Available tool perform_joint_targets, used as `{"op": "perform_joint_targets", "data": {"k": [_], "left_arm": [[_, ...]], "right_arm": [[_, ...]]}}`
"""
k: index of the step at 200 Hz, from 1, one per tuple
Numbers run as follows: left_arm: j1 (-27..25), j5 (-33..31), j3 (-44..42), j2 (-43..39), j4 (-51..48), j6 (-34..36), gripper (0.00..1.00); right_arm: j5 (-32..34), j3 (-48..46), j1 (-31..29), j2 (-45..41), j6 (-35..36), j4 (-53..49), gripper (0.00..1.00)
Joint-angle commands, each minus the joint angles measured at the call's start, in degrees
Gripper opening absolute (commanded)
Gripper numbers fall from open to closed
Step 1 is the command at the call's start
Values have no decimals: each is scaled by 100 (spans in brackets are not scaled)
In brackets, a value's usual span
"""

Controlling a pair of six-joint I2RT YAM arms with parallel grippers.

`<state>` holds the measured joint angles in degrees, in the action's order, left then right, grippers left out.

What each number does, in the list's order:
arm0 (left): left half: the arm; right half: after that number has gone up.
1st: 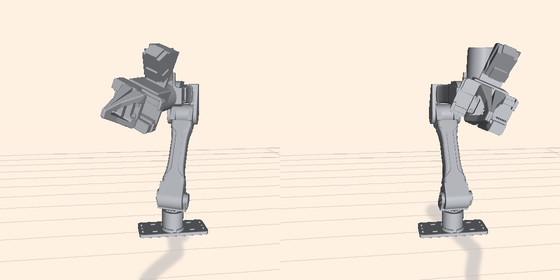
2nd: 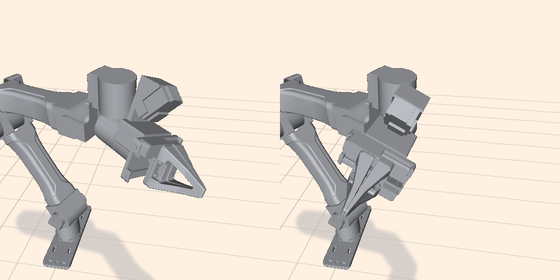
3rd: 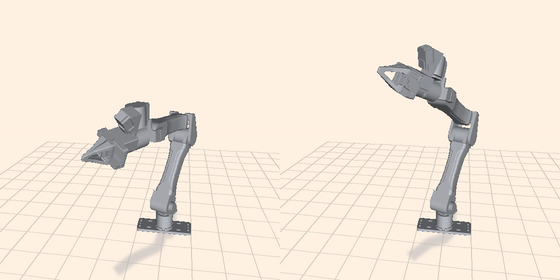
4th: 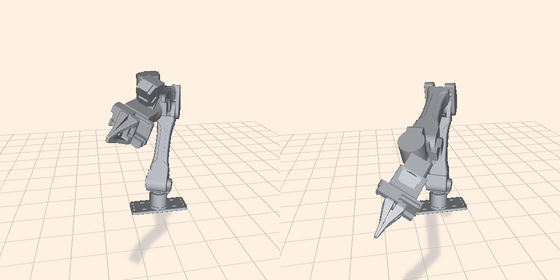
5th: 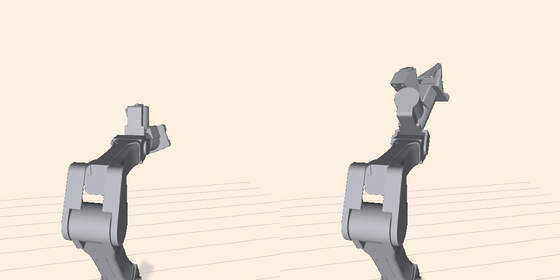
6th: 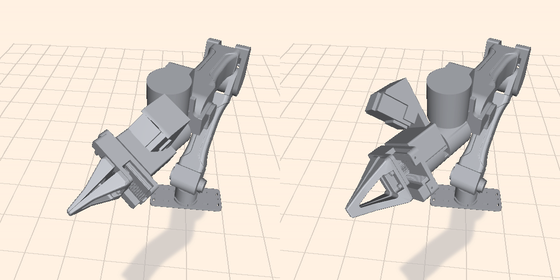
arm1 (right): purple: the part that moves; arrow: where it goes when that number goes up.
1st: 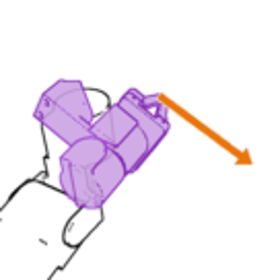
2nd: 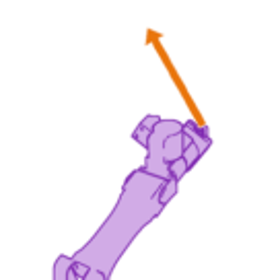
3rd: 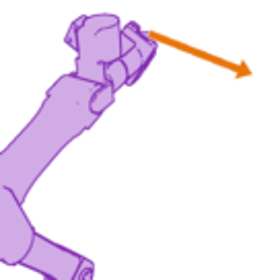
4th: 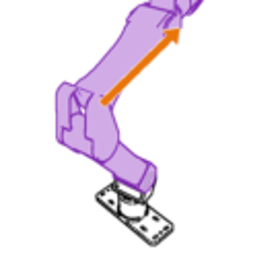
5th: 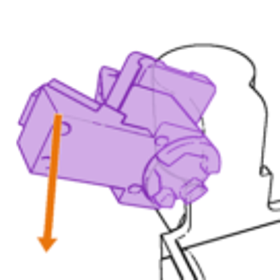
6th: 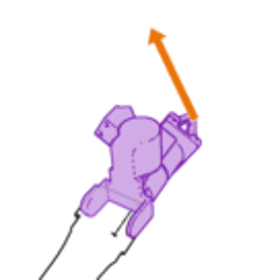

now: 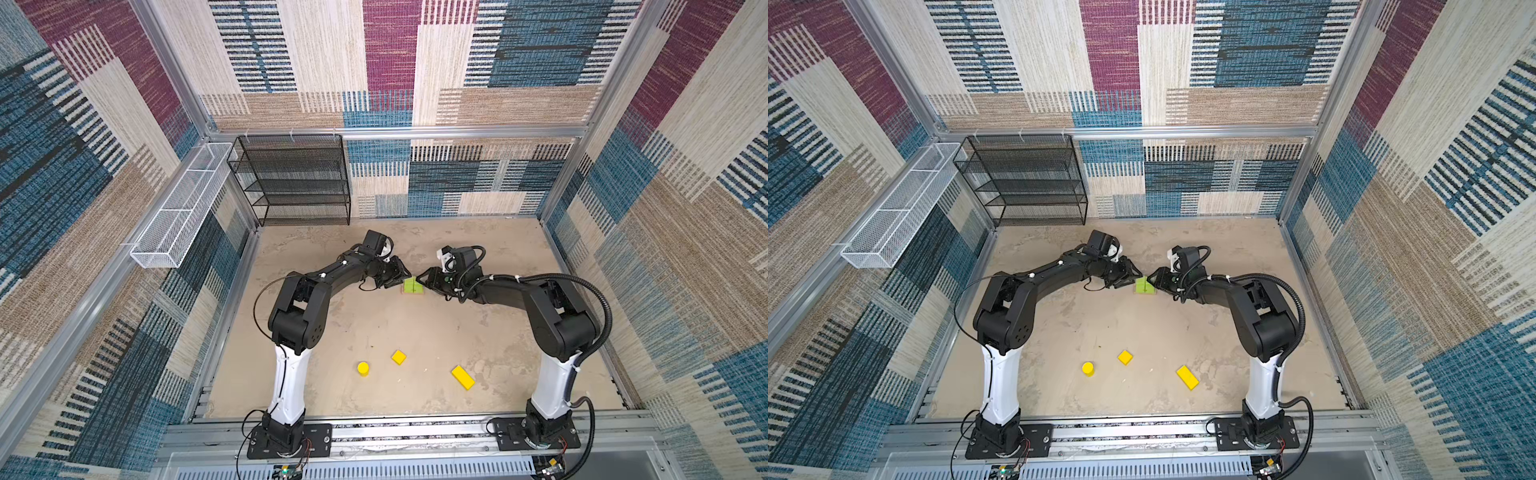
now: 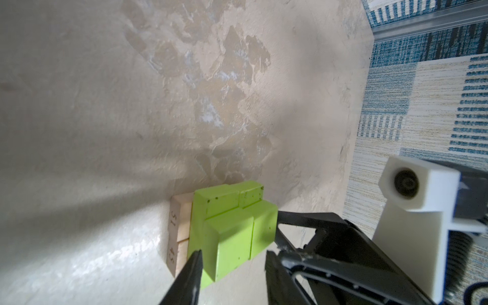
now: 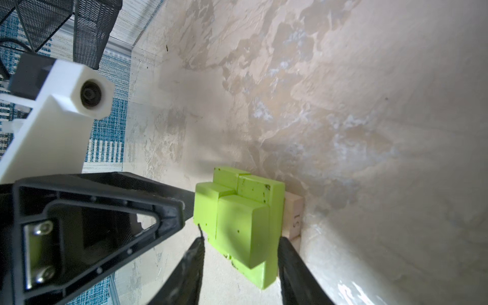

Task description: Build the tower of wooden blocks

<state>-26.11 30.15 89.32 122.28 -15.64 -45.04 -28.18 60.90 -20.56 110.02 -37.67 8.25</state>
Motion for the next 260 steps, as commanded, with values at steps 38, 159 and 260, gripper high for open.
{"op": "perform_joint_targets", "data": {"k": [38, 159, 260], "left_arm": [[-22, 60, 86, 42, 49, 3, 44], [-27, 61, 103, 43, 11, 3, 43], [-33, -8, 121, 24, -97, 47, 45]], "right_arm": [[-155, 62, -1, 62, -81, 214, 48], [-248, 28, -10, 82, -144, 313, 47], [-278, 53, -19, 141, -162, 299, 47]]}}
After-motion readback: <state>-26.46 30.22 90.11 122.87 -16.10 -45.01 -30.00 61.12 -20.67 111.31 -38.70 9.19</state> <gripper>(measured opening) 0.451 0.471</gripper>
